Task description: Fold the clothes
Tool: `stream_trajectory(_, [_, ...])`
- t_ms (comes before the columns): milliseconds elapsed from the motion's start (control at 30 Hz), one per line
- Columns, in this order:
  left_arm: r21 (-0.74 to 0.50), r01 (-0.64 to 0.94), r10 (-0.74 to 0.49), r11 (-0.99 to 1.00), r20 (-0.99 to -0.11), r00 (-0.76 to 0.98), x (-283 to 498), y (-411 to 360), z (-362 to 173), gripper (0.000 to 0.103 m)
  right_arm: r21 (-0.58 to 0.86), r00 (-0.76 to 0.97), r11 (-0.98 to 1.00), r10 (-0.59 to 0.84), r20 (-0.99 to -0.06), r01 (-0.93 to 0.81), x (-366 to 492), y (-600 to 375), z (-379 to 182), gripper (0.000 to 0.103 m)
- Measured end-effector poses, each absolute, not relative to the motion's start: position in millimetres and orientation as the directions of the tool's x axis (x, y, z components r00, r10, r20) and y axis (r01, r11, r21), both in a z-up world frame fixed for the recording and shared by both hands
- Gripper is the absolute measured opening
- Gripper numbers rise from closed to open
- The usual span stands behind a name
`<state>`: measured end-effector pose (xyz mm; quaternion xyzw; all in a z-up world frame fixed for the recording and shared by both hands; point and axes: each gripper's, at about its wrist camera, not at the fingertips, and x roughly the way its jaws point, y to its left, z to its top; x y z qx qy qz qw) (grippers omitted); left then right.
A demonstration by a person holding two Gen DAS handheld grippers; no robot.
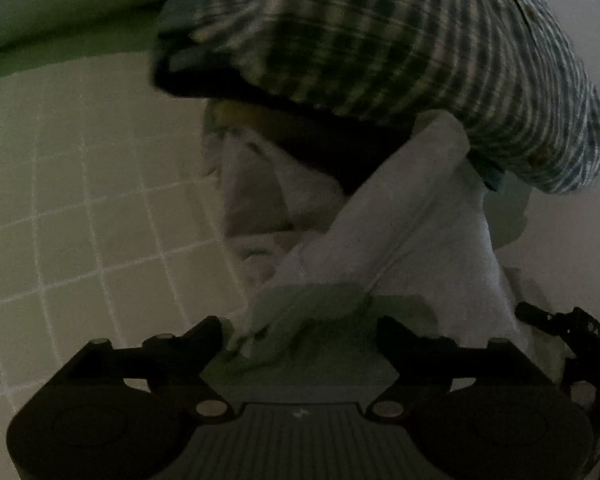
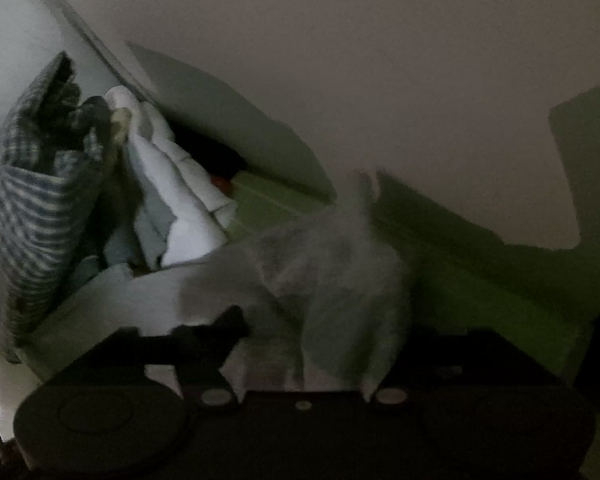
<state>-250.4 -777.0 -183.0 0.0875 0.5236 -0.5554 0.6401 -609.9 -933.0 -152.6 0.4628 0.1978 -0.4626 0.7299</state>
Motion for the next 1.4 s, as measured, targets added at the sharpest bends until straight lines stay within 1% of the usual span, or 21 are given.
stream_trajectory(100, [-0.479,0.805,-0.627,0.351,-0.758,-0.178,-254,-789,-183,0.094,0.527,0.527,0.141,-0.459,-0.716,0.838,-614,-937,-166,0.090])
stream_trajectory(133, [-0.483,0.805,-0.629,0.344,-0.755,-0.184,-255,-793,-183,0.095,0.529,0.533,0.146,-0.446,-0.719,0.836,-615,-939,-170,0.095])
stream_trajectory(200, [-0.490,0.807,-0.631,0.328,-0.750,-0.199,-258,-797,-183,0.095,0.531,0.547,0.172,-0.442,-0.711,0.830,-612,-938,-171,0.100])
stream_trajectory(300, [-0.498,0.817,-0.631,0.293,-0.742,-0.226,-266,-796,-185,0.094,0.519,0.551,0.199,-0.428,-0.717,0.831,-604,-934,-171,0.102])
stream_trajectory(367, [-0.511,0.810,-0.635,0.288,-0.735,-0.238,-268,-800,-182,0.086,0.538,0.574,0.210,-0.405,-0.712,0.816,-595,-930,-171,0.102])
stream_trajectory(433, [-0.525,0.803,-0.638,0.283,-0.728,-0.251,-270,-804,-179,0.071,0.544,0.583,0.217,-0.391,-0.713,0.811,-586,-925,-171,0.103])
stream_trajectory(467, [-0.530,0.798,-0.638,0.288,-0.728,-0.253,-269,-802,-179,0.066,0.536,0.576,0.218,-0.392,-0.717,0.816,-582,-921,-170,0.103])
stream_trajectory(500, [-0.534,0.793,-0.637,0.293,-0.727,-0.255,-268,-799,-180,0.057,0.528,0.569,0.218,-0.394,-0.721,0.820,-578,-918,-170,0.103])
stream_trajectory(533, [-0.546,0.783,-0.639,0.300,-0.724,-0.260,-266,-797,-181,0.051,0.520,0.563,0.219,-0.396,-0.726,0.825,-574,-914,-169,0.103])
stream_trajectory(633, [-0.566,0.760,-0.642,0.320,-0.720,-0.266,-260,-785,-181,0.045,0.516,0.555,0.211,-0.388,-0.736,0.830,-566,-904,-167,0.103])
stream_trajectory(767, [-0.557,0.765,-0.639,0.325,-0.725,-0.257,-253,-754,-178,0.044,0.496,0.551,0.239,-0.359,-0.754,0.835,-550,-879,-165,0.103])
stream_trajectory(900, [-0.547,0.760,-0.627,0.351,-0.740,-0.243,-237,-705,-174,0.043,0.498,0.559,0.256,-0.326,-0.762,0.829,-532,-839,-164,0.103])
stream_trajectory(1100, [-0.516,0.759,-0.596,0.397,-0.774,-0.215,-197,-599,-167,0.043,0.506,0.589,0.324,-0.257,-0.766,0.799,-494,-768,-165,0.103])
stream_trajectory(1267, [-0.464,0.768,-0.545,0.442,-0.819,-0.181,-196,-531,-164,0.044,0.522,0.622,0.403,-0.173,-0.763,0.752,-459,-703,-165,0.103])
stream_trajectory(1300, [-0.454,0.765,-0.537,0.456,-0.826,-0.170,-177,-504,-165,0.044,0.526,0.629,0.418,-0.154,-0.762,0.741,-452,-691,-165,0.103])
stream_trajectory(1367, [-0.427,0.762,-0.523,0.487,-0.841,-0.137,-167,-479,-164,0.048,0.532,0.639,0.454,-0.113,-0.761,0.715,-437,-667,-165,0.103])
stream_trajectory(1400, [-0.411,0.760,-0.517,0.504,-0.848,-0.116,-162,-468,-164,0.055,0.529,0.640,0.476,-0.097,-0.762,0.702,-432,-658,-165,0.103])
